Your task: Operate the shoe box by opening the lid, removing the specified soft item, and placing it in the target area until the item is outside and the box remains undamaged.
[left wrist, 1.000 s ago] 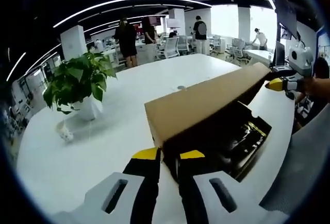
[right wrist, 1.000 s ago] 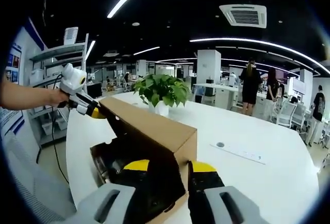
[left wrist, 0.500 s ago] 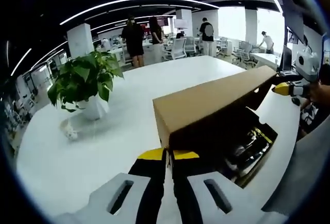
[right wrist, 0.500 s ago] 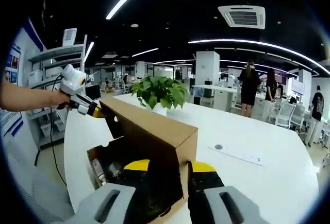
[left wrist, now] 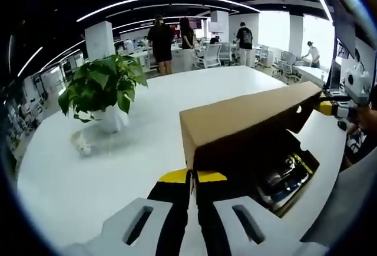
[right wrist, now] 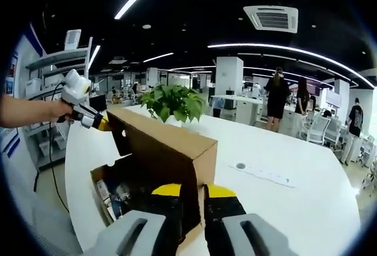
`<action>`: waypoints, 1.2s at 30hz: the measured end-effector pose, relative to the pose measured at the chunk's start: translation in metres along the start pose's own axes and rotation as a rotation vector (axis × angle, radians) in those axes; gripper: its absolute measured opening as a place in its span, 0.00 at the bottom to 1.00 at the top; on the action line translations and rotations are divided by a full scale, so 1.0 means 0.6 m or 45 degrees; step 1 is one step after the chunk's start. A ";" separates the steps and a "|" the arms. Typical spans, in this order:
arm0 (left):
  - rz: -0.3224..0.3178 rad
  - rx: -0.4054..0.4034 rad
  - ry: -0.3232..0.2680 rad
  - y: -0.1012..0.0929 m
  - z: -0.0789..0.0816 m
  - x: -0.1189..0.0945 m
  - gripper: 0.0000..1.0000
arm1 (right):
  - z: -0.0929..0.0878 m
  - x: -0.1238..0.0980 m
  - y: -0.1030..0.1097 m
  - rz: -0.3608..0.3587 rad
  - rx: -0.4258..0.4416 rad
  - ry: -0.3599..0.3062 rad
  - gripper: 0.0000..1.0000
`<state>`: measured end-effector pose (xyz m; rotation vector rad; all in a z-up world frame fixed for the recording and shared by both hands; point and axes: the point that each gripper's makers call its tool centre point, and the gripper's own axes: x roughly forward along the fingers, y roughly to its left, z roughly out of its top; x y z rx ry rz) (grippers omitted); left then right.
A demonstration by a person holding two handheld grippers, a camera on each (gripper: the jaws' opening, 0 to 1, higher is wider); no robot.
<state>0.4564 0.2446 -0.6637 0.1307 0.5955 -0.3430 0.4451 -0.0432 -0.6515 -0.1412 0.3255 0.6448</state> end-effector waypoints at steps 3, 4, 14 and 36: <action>0.001 0.001 -0.004 0.001 0.003 0.002 0.00 | -0.011 0.001 -0.002 -0.006 0.000 0.022 0.07; 0.000 -0.002 -0.006 0.001 0.004 0.002 0.00 | -0.015 0.001 -0.003 -0.007 0.000 0.029 0.07; -0.009 -0.002 -0.005 0.003 0.009 0.007 0.00 | -0.053 0.004 -0.002 -0.011 0.004 0.095 0.07; -0.016 -0.011 -0.018 0.013 0.023 0.021 0.00 | -0.123 0.037 -0.023 -0.082 0.028 0.228 0.05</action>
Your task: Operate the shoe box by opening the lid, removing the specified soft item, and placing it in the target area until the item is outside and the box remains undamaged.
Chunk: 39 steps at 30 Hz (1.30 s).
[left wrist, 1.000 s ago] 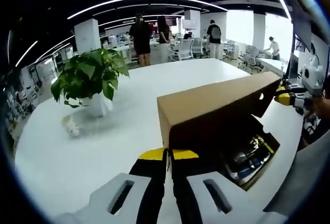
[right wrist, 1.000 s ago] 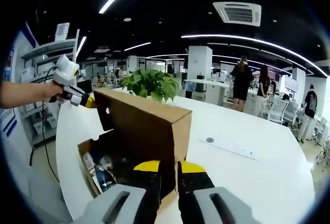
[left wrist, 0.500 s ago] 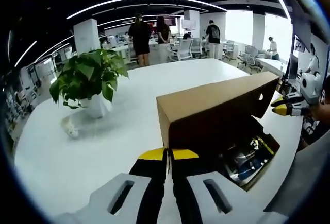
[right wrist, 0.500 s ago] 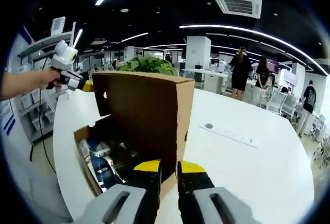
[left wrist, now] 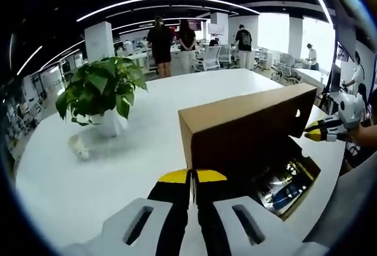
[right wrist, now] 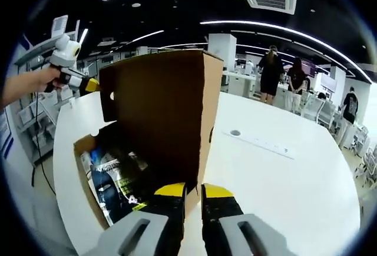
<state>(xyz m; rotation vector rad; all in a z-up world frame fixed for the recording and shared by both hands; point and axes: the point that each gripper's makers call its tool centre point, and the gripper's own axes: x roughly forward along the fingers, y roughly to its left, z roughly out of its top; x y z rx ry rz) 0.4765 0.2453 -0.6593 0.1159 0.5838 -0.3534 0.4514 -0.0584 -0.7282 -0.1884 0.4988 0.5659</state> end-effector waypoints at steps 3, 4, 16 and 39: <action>0.000 -0.005 -0.005 0.001 0.002 0.002 0.00 | -0.001 0.007 -0.002 -0.006 -0.003 0.005 0.05; -0.001 -0.007 -0.006 0.001 0.002 0.002 0.00 | -0.002 0.010 -0.003 -0.007 -0.004 0.008 0.04; -0.004 -0.025 -0.022 0.005 0.010 0.010 0.00 | 0.004 0.032 -0.011 -0.013 -0.078 0.027 0.00; 0.003 0.002 0.028 0.000 -0.031 0.032 0.03 | 0.007 0.035 -0.018 -0.010 -0.169 0.037 0.00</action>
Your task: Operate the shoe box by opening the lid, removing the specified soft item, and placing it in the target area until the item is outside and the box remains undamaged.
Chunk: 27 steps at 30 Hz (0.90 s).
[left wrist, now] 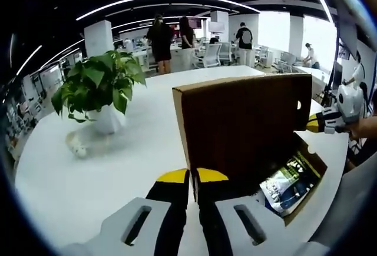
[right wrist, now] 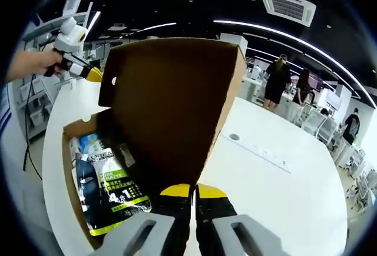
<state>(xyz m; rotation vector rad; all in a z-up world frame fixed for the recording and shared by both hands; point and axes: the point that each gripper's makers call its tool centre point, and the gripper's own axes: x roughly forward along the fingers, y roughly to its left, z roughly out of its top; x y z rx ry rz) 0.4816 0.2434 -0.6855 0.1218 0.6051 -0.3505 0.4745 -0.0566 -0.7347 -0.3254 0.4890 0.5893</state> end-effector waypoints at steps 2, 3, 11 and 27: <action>0.000 0.000 0.012 -0.001 -0.011 0.003 0.03 | 0.000 0.000 0.000 0.002 0.002 -0.001 0.00; -0.001 -0.005 0.019 -0.001 -0.015 0.004 0.04 | 0.000 0.001 -0.001 0.002 0.000 0.000 0.00; -0.001 -0.023 0.082 -0.006 -0.058 0.017 0.05 | 0.001 0.001 -0.002 0.009 -0.002 0.001 0.00; 0.051 -0.078 0.112 -0.002 -0.085 0.033 0.07 | 0.002 0.002 -0.002 0.013 0.003 0.002 0.00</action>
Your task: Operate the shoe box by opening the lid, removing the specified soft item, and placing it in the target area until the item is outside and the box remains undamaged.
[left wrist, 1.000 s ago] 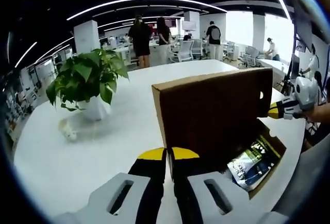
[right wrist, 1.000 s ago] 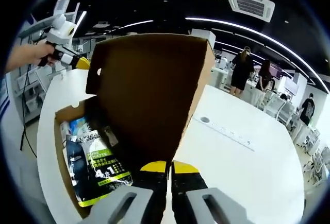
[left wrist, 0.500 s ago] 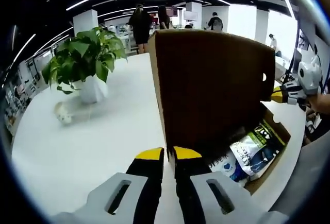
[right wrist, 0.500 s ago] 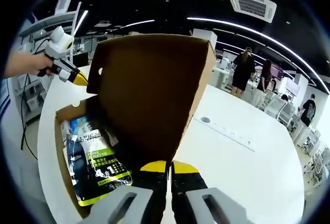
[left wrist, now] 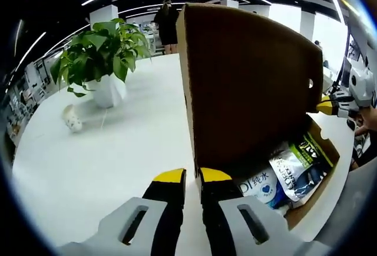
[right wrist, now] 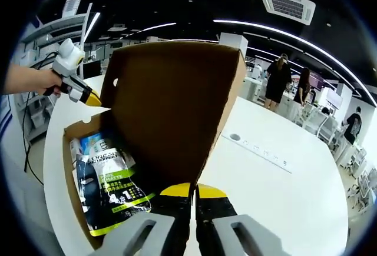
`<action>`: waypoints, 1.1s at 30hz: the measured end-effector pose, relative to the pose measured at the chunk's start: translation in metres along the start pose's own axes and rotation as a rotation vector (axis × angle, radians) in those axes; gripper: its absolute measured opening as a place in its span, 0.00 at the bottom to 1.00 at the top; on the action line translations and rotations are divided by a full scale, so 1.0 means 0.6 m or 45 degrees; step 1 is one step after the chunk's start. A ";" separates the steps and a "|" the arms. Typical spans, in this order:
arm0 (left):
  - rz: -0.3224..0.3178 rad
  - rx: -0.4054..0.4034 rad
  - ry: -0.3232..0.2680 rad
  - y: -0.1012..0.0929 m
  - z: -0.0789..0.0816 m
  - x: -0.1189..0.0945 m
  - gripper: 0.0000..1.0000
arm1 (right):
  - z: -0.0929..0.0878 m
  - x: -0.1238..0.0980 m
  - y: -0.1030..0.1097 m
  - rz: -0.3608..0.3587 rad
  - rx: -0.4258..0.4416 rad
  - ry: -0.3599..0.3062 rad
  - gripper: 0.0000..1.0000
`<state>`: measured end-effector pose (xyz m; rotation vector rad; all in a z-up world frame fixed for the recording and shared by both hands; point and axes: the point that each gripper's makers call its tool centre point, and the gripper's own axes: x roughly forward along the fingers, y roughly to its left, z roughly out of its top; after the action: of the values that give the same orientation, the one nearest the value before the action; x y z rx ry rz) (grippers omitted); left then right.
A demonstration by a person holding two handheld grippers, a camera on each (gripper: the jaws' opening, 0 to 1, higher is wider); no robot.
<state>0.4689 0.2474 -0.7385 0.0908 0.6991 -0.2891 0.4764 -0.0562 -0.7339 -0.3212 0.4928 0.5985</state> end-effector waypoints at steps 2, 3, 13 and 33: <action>-0.003 -0.008 -0.005 0.000 0.002 0.002 0.07 | 0.000 -0.001 0.000 0.002 0.006 0.000 0.00; -0.004 -0.007 -0.005 -0.001 0.003 0.003 0.07 | 0.000 0.000 0.000 0.002 0.007 0.000 0.00; -0.017 0.000 0.003 -0.005 0.008 0.020 0.01 | 0.001 0.000 -0.001 0.006 0.007 0.002 0.00; -0.020 -0.025 0.005 -0.004 0.012 0.025 0.00 | 0.005 0.003 -0.005 0.004 0.041 0.003 0.00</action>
<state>0.4836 0.2406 -0.7423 0.0671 0.7070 -0.2972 0.4807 -0.0567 -0.7316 -0.2906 0.5046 0.5929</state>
